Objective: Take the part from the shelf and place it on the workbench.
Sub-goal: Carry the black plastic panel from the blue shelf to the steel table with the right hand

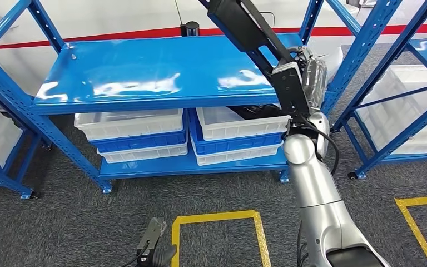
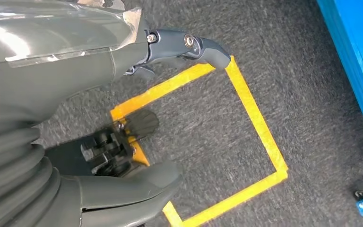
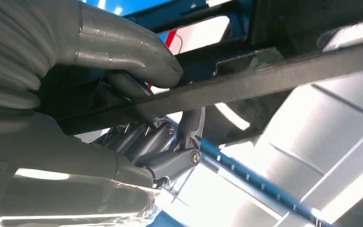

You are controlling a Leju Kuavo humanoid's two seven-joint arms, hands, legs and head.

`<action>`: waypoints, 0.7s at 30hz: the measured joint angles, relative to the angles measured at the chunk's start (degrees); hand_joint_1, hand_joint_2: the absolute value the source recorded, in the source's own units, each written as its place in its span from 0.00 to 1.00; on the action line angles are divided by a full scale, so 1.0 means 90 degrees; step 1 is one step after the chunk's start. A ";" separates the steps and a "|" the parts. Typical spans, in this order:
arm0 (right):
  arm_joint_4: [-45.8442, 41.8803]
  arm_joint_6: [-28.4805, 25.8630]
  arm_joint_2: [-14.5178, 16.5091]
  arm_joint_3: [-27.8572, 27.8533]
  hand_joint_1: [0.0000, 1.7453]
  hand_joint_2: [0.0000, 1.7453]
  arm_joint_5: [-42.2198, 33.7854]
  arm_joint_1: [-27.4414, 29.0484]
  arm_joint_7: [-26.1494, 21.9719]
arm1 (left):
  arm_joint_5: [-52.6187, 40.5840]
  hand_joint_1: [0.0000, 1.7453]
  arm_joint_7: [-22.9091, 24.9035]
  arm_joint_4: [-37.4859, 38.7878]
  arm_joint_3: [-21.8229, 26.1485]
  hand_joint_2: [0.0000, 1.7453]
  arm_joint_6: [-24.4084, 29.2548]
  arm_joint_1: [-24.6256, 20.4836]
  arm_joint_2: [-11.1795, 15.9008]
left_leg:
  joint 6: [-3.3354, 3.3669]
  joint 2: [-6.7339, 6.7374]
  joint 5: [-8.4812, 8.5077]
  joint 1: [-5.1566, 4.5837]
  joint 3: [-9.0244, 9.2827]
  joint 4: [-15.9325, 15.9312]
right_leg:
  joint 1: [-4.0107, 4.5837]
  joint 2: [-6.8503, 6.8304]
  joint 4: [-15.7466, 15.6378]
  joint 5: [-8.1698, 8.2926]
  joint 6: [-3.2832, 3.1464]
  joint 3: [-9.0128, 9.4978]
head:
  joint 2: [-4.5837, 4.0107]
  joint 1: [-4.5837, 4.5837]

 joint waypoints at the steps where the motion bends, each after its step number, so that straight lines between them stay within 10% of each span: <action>1: -0.0007 -0.0013 0.0019 -0.0007 1.00 1.00 -0.0001 0.0024 0.0003 | 0.0005 0.00 0.0008 0.0001 0.0005 1.00 0.0005 0.0001 0.0004 | -0.0038 -0.0010 -0.0010 0.0011 -0.0033 0.0010 | -0.0012 -0.0007 -0.0008 0.0058 -0.0046 -0.0045 | 0.0000 0.0013; 7: 0.0008 0.0150 0.0310 -0.0025 1.00 1.00 -0.0007 0.0013 0.0024 | 0.0124 0.00 0.0005 0.0002 0.0146 1.00 0.0140 -0.0004 0.0054 | -0.0271 -0.0028 -0.1386 0.0106 -0.0451 0.1740 | -0.0052 -0.0026 0.0000 0.0537 -0.0189 -0.0539 | 0.0000 -0.0053; 9: 0.0058 0.0240 0.0421 -0.0025 1.00 1.00 -0.0031 -0.0032 0.0029 | 0.0179 0.00 -0.0027 0.0002 0.0224 1.00 0.0194 -0.0004 0.0075 | -0.0276 -0.0027 -0.1171 0.0127 -0.0195 0.1749 | -0.0053 -0.0025 0.0007 0.0685 -0.0159 -0.0730 | 0.0000 -0.0061; 13: 0.0149 0.0353 0.0634 -0.0025 1.00 1.00 -0.0130 -0.0180 -0.0003 | 0.0247 0.00 -0.0135 -0.0032 0.0375 1.00 0.0256 -0.0005 0.0120 | -0.0169 -0.0053 -0.1151 0.0099 0.1023 0.0249 | -0.0041 -0.0032 0.0009 0.0926 -0.0023 -0.0933 | 0.0000 -0.0052; 17: 0.0253 0.0406 0.0761 -0.0011 1.00 1.00 -0.0168 -0.0322 -0.0017 | 0.0285 0.00 -0.0208 -0.0044 0.0500 1.00 0.0277 0.0028 0.0155 | 0.0061 -0.0040 -0.1034 0.0057 0.0996 0.0028 | -0.0062 -0.0042 0.0030 0.0989 0.0111 -0.1027 | 0.0000 -0.0062; 21: 0.0341 0.0438 0.0769 -0.0009 1.00 1.00 -0.0215 -0.0352 -0.0021 | 0.0304 0.00 -0.0262 -0.0047 0.0595 1.00 0.0286 0.0055 0.0161 | 0.0215 -0.0019 -0.0675 0.0055 0.0632 -0.0011 | -0.0056 -0.0029 0.1476 -0.0043 0.0007 -0.1509 | 0.0000 0.0016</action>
